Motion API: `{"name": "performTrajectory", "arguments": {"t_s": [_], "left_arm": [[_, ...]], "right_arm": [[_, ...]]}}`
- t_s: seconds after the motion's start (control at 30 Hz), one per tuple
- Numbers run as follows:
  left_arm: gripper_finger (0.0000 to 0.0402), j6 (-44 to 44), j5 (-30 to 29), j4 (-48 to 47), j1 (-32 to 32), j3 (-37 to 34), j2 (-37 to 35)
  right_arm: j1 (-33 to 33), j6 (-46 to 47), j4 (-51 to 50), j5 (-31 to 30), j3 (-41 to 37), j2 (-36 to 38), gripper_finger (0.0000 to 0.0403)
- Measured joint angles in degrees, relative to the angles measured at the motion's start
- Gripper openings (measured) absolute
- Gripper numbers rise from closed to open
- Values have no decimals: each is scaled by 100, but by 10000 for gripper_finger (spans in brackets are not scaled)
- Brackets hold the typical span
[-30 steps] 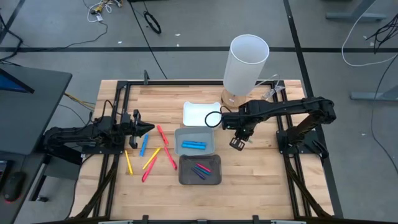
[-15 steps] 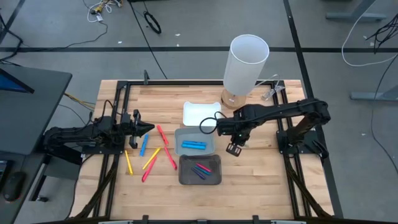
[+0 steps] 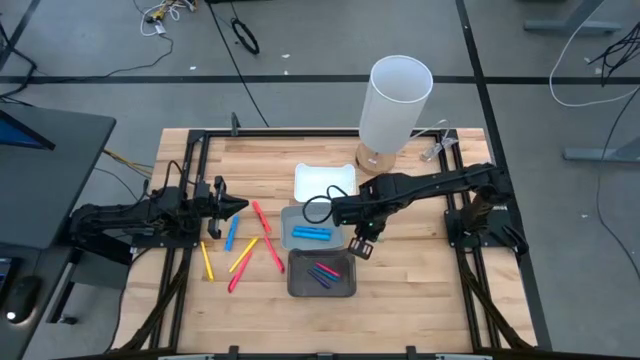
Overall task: Pick & Place Markers
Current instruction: Put the green pen into the black transparent bin
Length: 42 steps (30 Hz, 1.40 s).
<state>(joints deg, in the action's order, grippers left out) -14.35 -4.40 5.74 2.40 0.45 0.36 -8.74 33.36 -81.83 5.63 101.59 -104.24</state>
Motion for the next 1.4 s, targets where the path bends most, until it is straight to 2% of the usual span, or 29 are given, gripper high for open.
{"name": "performTrajectory", "arguments": {"t_s": [0.53, 0.93, 1.4], "left_arm": [[23, 0, -2, 0, 2, 0, -2], [23, -1, -2, 0, 0, -1, -2], [23, -2, 0, 0, 0, -2, -2]], "right_arm": [[-283, -393, -422, -12, 1828, -1091, 25], [-466, -1018, -332, -213, 2885, -1528, 25], [-526, -1012, -91, -216, 2938, -1535, 25]]}}
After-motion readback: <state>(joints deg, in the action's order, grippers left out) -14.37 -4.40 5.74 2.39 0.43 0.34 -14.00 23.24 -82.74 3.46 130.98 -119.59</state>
